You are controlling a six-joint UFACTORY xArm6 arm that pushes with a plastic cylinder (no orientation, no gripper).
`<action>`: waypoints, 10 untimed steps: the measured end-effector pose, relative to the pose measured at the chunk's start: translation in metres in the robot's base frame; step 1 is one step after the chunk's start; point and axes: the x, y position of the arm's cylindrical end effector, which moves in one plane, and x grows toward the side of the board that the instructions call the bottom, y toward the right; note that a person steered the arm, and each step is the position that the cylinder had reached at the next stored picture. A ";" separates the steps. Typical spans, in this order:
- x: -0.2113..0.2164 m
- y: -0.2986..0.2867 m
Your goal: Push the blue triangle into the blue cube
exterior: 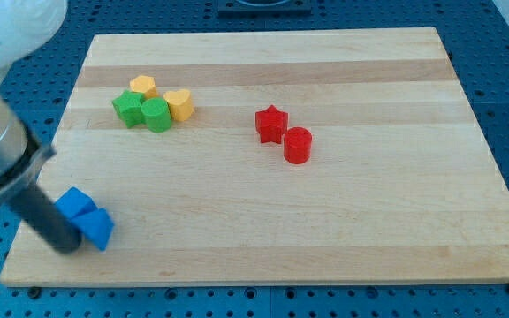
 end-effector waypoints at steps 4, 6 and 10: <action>-0.084 0.036; -0.094 0.043; -0.091 0.188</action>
